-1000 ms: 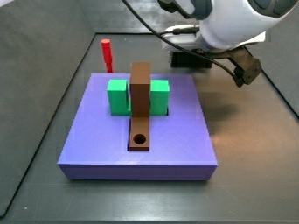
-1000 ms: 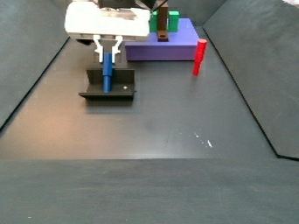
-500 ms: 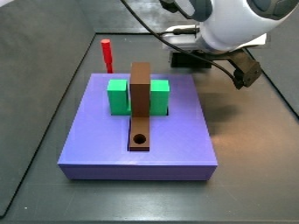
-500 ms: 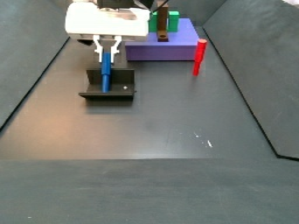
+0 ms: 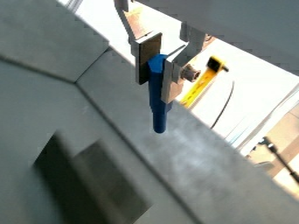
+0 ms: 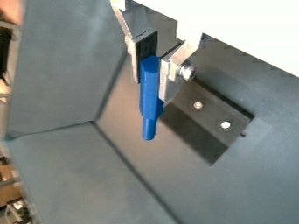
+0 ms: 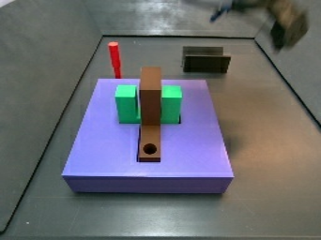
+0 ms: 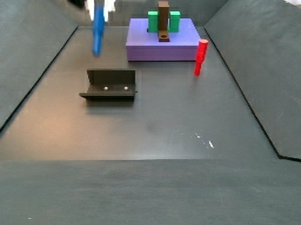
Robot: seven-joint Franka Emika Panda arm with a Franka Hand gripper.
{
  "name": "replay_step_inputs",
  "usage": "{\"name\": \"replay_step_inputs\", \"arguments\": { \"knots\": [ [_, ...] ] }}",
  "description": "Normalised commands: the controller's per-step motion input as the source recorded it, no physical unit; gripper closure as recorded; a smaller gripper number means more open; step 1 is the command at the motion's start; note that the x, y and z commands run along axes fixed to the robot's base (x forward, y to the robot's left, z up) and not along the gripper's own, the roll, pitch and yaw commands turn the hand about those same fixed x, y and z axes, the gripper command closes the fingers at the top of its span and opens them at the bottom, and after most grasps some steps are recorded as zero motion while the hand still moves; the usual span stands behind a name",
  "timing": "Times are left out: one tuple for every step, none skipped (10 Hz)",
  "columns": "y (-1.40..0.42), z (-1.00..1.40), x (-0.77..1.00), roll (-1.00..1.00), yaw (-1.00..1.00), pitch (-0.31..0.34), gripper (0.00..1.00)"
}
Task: Pick up the blue object. Move up. Place the blue object on the fixture. Regrasp the blue object. Move to above the board. Insert the blue object.
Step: Move to above the board.
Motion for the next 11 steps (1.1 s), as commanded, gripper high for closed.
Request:
{"name": "replay_step_inputs", "arguments": {
  "knots": [
    [0.00,1.40,0.00,-0.03,-0.05,0.050,1.00],
    [0.00,1.40,-0.01,-0.02,-0.03,0.053,1.00],
    [-0.01,0.95,0.00,-0.01,-0.01,0.068,1.00],
    [-0.01,0.60,0.02,0.00,0.00,0.083,1.00],
    [-0.02,0.30,0.03,0.00,0.02,0.099,1.00],
    [-0.02,0.22,0.04,0.00,0.03,0.104,1.00],
    [-1.40,0.31,-1.10,-1.00,-0.09,0.114,1.00],
    [-1.40,0.31,-1.12,-1.00,-0.08,0.100,1.00],
    [-1.40,0.32,-1.22,-1.00,-0.07,0.085,1.00],
    [-1.40,0.30,-1.25,-1.00,-0.07,0.087,1.00],
    [-1.40,0.29,-1.23,-1.00,-0.06,0.095,1.00]
  ]
}}
